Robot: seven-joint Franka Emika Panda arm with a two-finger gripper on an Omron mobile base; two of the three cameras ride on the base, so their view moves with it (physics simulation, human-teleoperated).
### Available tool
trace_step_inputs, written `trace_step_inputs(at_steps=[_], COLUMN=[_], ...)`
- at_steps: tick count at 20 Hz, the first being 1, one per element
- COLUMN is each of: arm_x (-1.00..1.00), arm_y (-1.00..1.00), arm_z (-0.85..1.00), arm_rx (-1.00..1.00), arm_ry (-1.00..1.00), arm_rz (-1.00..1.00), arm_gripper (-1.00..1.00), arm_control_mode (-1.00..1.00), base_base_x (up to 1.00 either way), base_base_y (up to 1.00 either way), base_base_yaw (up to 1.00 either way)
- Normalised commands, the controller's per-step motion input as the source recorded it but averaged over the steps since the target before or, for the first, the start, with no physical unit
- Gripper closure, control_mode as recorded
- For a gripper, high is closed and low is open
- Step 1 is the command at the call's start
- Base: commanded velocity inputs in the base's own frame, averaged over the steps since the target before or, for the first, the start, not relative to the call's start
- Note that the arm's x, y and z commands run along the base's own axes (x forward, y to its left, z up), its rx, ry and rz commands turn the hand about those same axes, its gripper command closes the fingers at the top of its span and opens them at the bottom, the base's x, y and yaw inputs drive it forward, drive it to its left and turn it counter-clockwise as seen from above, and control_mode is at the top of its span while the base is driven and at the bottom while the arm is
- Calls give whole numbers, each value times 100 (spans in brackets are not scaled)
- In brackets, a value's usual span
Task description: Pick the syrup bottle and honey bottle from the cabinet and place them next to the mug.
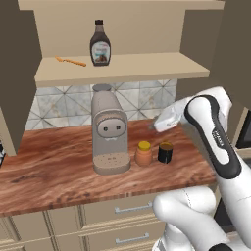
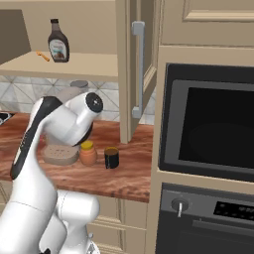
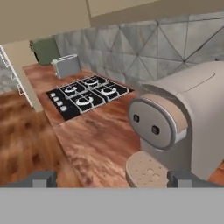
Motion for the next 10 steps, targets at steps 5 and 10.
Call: trace_step_inputs(at_steps=[5, 10], arm_x=[-16, -1], arm_y=[11, 11], arm_z=[41, 39], arm_rx=[-1, -3], arm_ry=[4, 8], arm_rz=[-13, -24], arm_gripper=[-100, -100], arm_control_mode=[-100, -100], base_base_x=[0, 0], base_base_y=[0, 0], base_base_yaw=[0, 0])
